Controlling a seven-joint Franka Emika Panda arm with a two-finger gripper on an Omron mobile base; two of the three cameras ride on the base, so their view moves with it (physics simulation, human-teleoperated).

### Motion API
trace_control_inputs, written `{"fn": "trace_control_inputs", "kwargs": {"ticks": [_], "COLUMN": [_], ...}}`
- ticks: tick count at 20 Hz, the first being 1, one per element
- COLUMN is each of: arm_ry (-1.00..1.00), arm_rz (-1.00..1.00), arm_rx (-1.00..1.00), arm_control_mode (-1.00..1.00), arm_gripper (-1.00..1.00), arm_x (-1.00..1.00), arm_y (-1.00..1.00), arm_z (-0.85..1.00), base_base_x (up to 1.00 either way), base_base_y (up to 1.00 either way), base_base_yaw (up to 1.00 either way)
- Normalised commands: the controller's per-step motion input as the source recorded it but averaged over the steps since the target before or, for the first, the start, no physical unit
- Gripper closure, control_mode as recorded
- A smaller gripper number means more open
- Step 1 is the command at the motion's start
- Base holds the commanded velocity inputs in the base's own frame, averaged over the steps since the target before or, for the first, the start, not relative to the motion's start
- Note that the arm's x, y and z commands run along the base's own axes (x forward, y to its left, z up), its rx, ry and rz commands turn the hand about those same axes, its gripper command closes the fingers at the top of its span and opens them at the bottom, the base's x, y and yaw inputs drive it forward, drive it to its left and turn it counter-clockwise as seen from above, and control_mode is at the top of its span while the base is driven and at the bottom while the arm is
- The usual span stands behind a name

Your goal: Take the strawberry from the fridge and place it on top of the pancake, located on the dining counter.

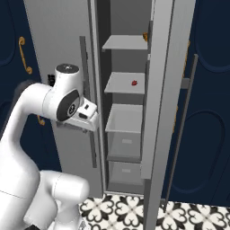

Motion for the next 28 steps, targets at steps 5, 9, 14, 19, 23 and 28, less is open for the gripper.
{"fn": "trace_control_inputs", "kwargs": {"ticks": [5, 9, 14, 19, 23, 28], "arm_ry": [-0.19, -0.1, 0.0, 0.05, 0.0, 0.0], "arm_rz": [-0.08, 0.0, 0.0, 0.02, 0.0, 0.0], "arm_rx": [-0.04, -0.14, -0.19, -0.02, 0.0, 0.0], "arm_control_mode": [-1.0, -1.0, -1.0, -1.0, -1.0, 1.0], "arm_gripper": [-1.0, -1.0, -1.0, -1.0, -1.0, -1.0], "arm_x": [-0.43, 0.07, 0.0, 0.0, 0.0, 0.0], "arm_y": [0.16, 0.01, 0.02, 0.0, 0.0, 0.0], "arm_z": [0.0, -0.02, -0.26, -0.23, 0.0, 0.0], "base_base_x": [0.0, 0.0, 0.0, 0.0, 0.0, 0.0], "base_base_y": [0.0, 0.0, 0.0, 0.0, 0.0, 0.0], "base_base_yaw": [0.0, 0.0, 0.0, 0.0, 0.0, 0.0]}}
